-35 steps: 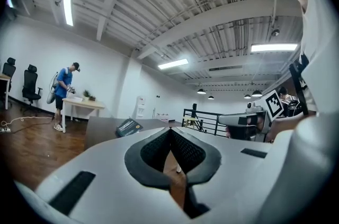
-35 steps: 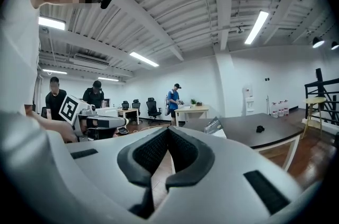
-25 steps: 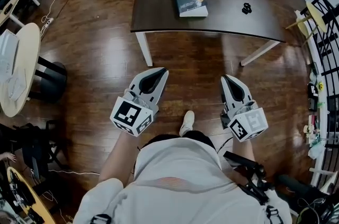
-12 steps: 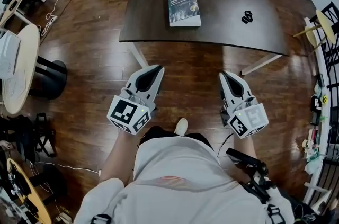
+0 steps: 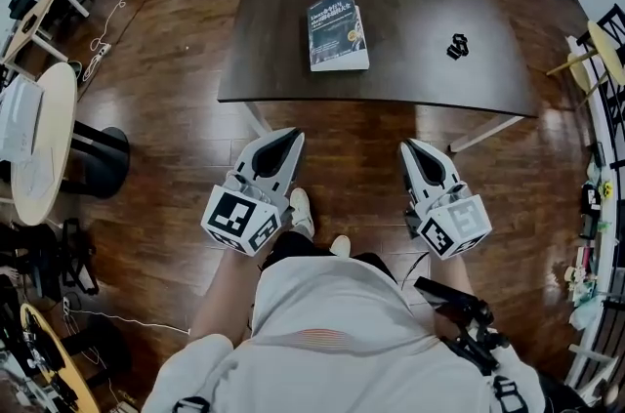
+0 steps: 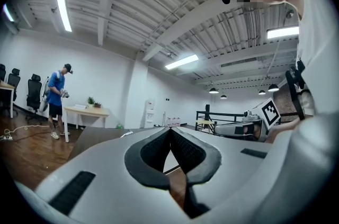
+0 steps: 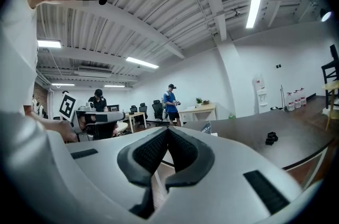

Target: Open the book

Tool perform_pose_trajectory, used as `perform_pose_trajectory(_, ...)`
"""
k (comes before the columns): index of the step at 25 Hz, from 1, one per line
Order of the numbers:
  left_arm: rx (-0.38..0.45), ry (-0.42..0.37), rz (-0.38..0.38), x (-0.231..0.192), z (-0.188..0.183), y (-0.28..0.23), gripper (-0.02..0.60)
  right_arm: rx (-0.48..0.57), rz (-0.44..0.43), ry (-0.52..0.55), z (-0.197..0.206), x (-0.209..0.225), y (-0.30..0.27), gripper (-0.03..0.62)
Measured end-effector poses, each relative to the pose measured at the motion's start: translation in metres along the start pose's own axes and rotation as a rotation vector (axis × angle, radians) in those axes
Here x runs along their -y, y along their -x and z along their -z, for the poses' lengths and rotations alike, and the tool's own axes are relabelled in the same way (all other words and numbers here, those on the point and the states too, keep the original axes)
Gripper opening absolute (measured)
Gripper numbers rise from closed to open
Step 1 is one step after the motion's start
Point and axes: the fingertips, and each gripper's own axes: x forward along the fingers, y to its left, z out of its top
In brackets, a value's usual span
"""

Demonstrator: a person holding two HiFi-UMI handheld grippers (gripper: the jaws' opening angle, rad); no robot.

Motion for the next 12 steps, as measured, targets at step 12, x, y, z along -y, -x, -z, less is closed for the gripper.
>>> perform_pose_trajectory(12,-0.013,0.021,0.063,-0.084,0.003,-0.064,0.009,-0.022,0.058,0.001,-0.001,0.033,-0.091,0.0)
